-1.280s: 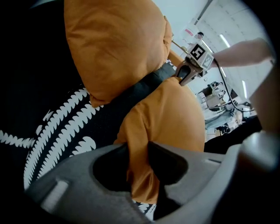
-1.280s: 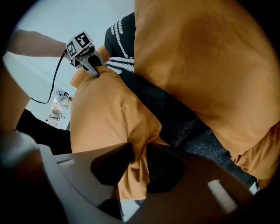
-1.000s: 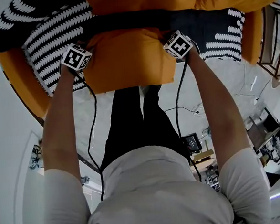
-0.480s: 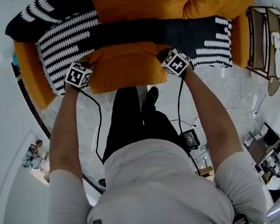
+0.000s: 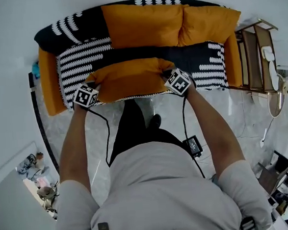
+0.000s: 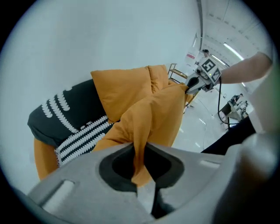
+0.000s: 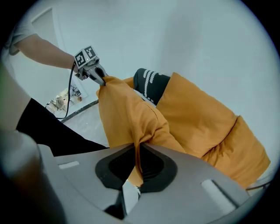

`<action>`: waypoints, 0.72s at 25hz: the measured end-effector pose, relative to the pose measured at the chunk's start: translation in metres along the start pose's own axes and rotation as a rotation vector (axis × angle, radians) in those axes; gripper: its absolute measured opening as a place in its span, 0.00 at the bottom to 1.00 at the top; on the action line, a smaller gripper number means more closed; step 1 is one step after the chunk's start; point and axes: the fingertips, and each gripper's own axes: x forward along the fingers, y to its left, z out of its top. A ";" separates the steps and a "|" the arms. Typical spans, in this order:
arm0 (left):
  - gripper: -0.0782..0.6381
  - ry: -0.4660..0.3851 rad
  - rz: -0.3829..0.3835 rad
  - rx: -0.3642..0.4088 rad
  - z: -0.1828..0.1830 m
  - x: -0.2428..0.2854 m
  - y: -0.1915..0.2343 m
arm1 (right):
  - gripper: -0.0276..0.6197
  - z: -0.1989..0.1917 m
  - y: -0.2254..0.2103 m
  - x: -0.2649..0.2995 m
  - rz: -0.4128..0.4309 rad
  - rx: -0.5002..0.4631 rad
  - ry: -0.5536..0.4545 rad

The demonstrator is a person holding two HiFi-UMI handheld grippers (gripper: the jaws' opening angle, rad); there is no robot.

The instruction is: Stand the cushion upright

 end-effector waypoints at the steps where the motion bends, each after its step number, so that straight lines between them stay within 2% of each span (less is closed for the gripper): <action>1: 0.16 -0.011 0.010 0.001 0.005 -0.011 -0.005 | 0.08 0.005 0.000 -0.013 -0.013 -0.016 -0.014; 9: 0.16 -0.103 0.116 0.043 0.034 -0.103 -0.047 | 0.08 0.038 0.016 -0.108 -0.085 -0.157 -0.101; 14: 0.16 -0.146 0.200 0.043 0.034 -0.164 -0.073 | 0.08 0.061 0.040 -0.154 -0.126 -0.246 -0.156; 18: 0.16 -0.169 0.255 0.019 0.024 -0.205 -0.085 | 0.08 0.081 0.058 -0.178 -0.127 -0.291 -0.186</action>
